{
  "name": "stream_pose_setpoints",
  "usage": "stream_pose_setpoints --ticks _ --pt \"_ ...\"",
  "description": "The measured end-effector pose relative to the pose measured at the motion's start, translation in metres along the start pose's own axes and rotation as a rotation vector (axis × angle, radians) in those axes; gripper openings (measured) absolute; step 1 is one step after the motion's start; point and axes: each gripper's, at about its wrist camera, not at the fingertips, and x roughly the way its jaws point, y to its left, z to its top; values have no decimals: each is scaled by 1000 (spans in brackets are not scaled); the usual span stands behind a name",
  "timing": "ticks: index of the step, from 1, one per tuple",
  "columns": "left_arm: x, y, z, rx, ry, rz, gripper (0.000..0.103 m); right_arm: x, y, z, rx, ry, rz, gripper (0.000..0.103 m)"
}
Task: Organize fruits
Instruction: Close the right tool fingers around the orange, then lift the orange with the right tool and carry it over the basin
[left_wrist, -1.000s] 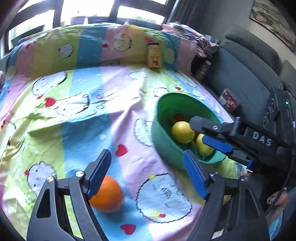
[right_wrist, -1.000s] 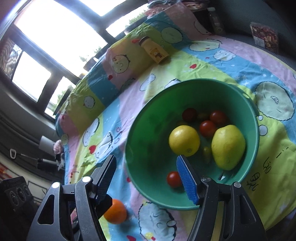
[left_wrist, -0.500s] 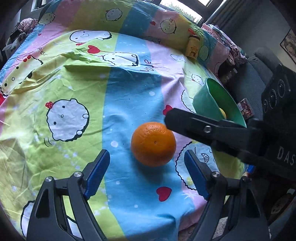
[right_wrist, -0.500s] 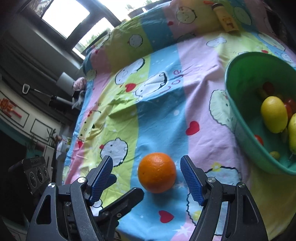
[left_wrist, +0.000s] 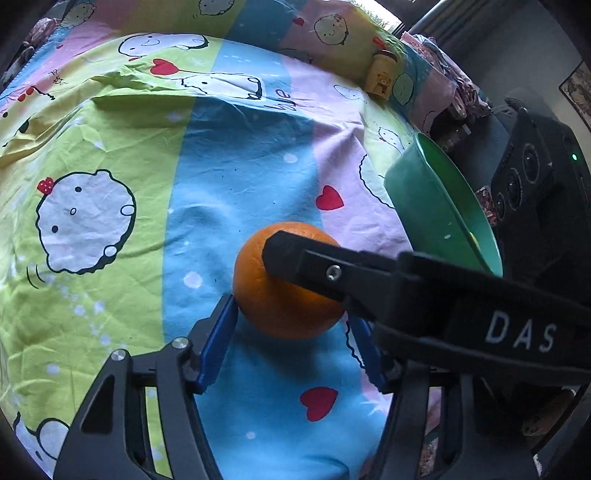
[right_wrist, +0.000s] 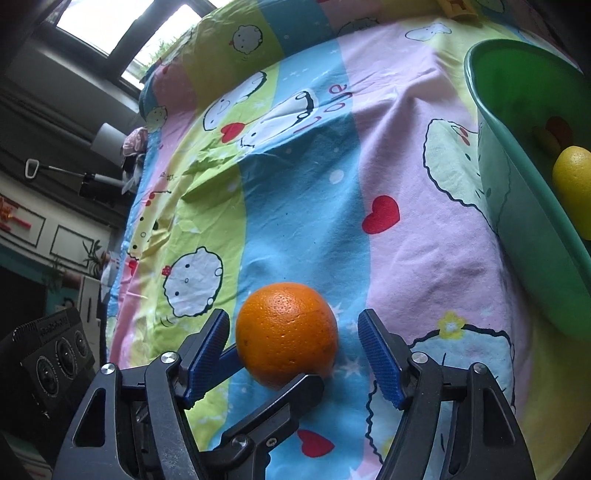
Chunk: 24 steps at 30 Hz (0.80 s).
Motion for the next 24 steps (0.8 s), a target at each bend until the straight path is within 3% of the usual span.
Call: stream_pose_setpoints --ticks 2,8,15,24 --pt "-1 -2 -1 15 -6 7 61 0 -1 0 1 2 24 61" --pt "-9 -18 6 54 -47 24 59 -14 -1 2 0 -51 35 60" --pt "-31 -70 30 227 -176 -5 59 -78 -5 11 -8 -269 75 60" --pt "-10 -133 55 424 -187 -85 59 -134 -49 17 108 -489 51 60"
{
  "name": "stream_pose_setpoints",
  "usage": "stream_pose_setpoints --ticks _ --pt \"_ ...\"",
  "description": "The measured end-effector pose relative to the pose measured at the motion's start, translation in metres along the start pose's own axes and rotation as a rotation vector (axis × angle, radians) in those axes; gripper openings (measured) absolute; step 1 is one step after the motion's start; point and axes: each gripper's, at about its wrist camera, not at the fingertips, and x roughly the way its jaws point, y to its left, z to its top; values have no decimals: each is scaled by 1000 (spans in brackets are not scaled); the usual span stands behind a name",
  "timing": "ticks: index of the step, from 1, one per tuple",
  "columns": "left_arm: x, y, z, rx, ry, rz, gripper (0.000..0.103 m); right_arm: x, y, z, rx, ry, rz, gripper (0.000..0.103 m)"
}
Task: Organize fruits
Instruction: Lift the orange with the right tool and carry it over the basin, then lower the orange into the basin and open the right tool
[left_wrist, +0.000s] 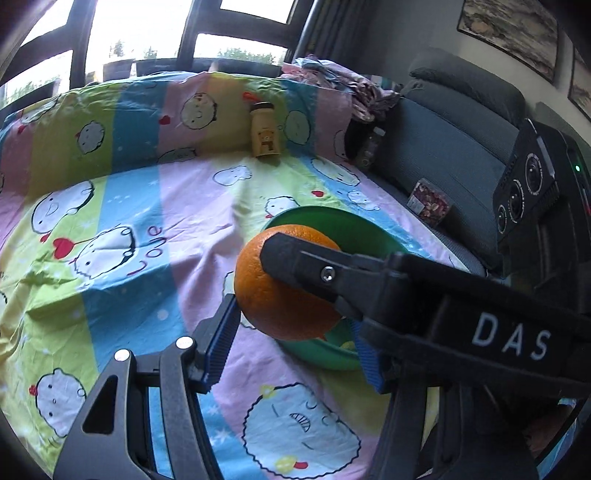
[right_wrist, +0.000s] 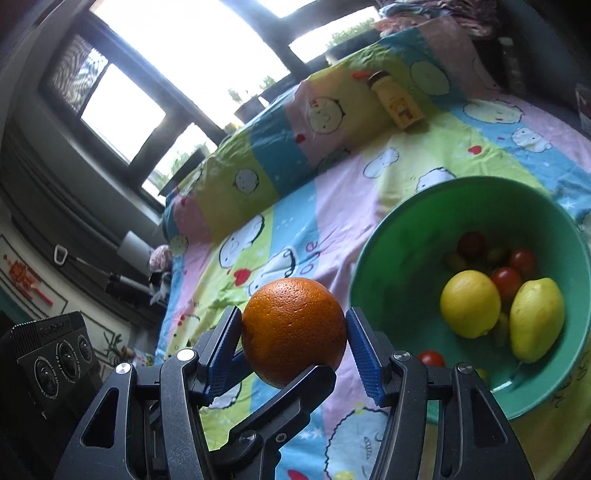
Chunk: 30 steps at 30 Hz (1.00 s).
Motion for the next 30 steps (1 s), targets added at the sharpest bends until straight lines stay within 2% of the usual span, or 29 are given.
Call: stream_pose_setpoints --ticks 6,12,15,19,21,23,30 --pt "28 -19 11 58 25 -64 59 -14 -29 6 90 -79 -47 60" --pt "55 -23 8 32 93 -99 60 -9 -51 6 155 -56 -122 60" --pt "61 -24 6 23 106 -71 58 -8 -54 5 162 -60 -183 60" --pt "52 -27 8 39 73 -35 67 -15 -55 5 150 -107 -273 60" --pt "49 -27 8 49 69 -4 83 -19 -55 6 145 -129 -313 61" --pt "46 -27 8 51 55 24 87 -21 -55 6 143 -141 -354 64" --pt "36 -22 6 34 36 71 89 -27 -56 5 133 -164 -407 71"
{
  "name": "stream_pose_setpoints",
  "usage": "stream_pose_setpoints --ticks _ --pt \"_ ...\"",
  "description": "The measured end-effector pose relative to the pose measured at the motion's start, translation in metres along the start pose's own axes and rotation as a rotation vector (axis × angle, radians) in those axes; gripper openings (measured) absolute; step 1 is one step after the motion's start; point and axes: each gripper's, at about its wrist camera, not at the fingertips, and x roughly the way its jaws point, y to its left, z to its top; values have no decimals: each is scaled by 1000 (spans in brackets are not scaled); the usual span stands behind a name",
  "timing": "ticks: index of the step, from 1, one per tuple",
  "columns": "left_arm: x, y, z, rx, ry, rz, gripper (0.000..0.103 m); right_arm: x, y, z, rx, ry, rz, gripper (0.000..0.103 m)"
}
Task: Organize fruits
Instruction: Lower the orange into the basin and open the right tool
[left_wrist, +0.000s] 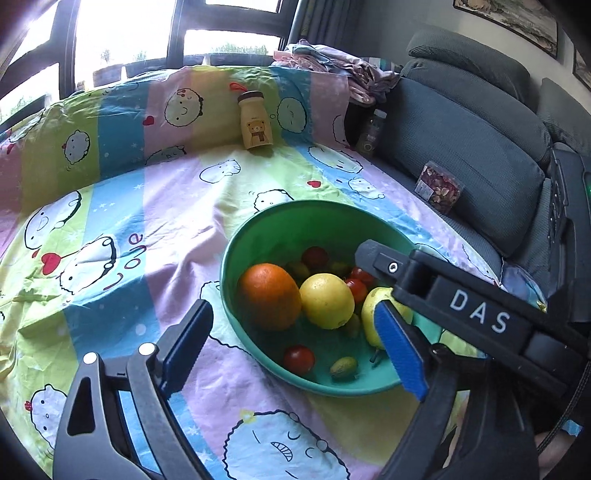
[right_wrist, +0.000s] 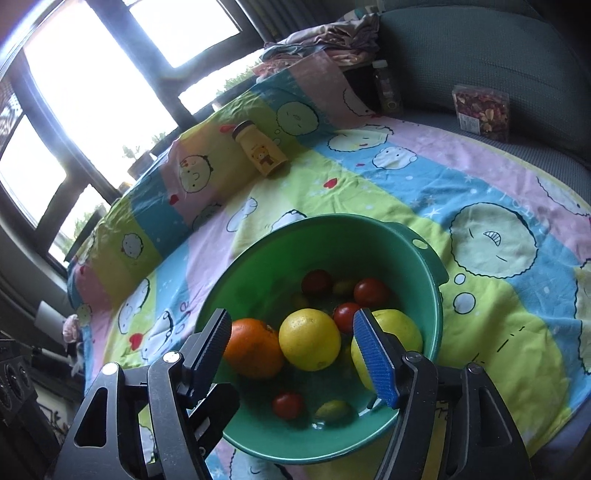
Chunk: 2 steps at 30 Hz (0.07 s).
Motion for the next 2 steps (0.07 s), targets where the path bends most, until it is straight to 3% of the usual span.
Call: stream_pose_setpoints --ticks 2 --pt "-2 4 0 -16 -2 -6 90 -1 1 0 -1 -12 -21 76"
